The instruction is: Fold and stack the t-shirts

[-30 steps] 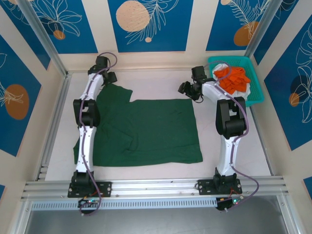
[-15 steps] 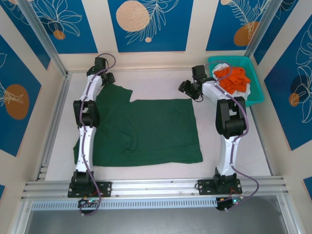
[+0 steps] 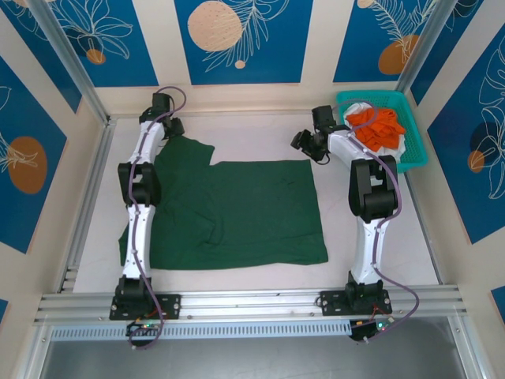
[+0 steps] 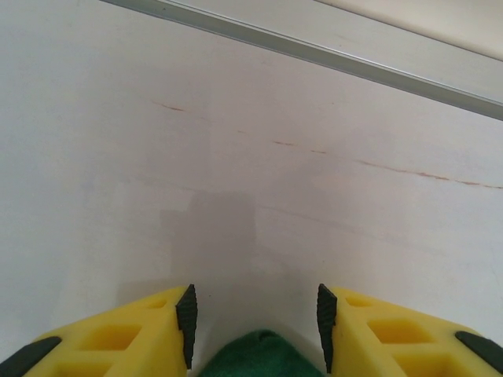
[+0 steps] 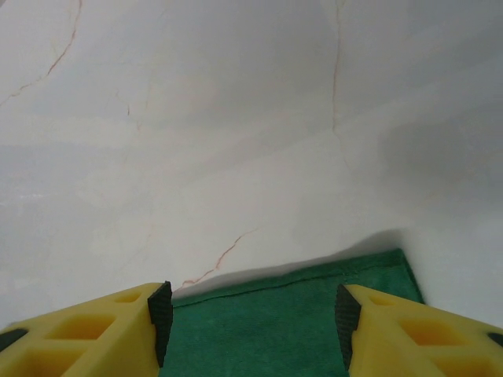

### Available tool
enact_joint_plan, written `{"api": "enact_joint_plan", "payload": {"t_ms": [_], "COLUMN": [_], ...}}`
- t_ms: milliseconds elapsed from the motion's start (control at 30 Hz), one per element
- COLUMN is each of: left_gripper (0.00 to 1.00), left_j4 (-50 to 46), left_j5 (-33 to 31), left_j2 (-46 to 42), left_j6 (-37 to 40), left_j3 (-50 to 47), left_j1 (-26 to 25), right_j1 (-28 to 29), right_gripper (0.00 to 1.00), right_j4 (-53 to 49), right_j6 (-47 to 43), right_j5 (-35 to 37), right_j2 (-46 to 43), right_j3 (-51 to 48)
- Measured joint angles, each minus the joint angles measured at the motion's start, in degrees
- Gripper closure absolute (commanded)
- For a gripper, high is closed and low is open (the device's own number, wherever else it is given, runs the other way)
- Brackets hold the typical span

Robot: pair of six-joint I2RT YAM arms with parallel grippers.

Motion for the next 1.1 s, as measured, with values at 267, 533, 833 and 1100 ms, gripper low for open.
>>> {"api": "enact_joint_plan", "payload": {"t_ms": [267,533,833,1100], "left_gripper": [0.6,0.65,0.7,0.78], "left_j4": [-0.1,-0.5,-1.2,-2.5], "left_j5": [0.0,0.0,0.2,0.5], "left_j2": [0.0,0.0,-0.1,-0.3], "left_j6": [0.2,0.1,-0.1,-0.3], "left_j3": [0.0,0.0,0.0,0.0], "left_j1": [-0.1,-0.1,-0.2,-0.5], "right_j1": [-0.2,-0.9,-1.0,-1.2], "right_gripper": [0.4,0.4,0.41,0.4], "right_j4": [-0.8,-1.3,-1.4,-1.5], "right_j6": [0.4,0.5,0.6,0.6], "right_j5": [0.9,1.5,1.5,1.5], "right_j2": [0.0,0.0,0.1,0.3], "right_j3": [1.5,2.4,2.7,2.7]}}
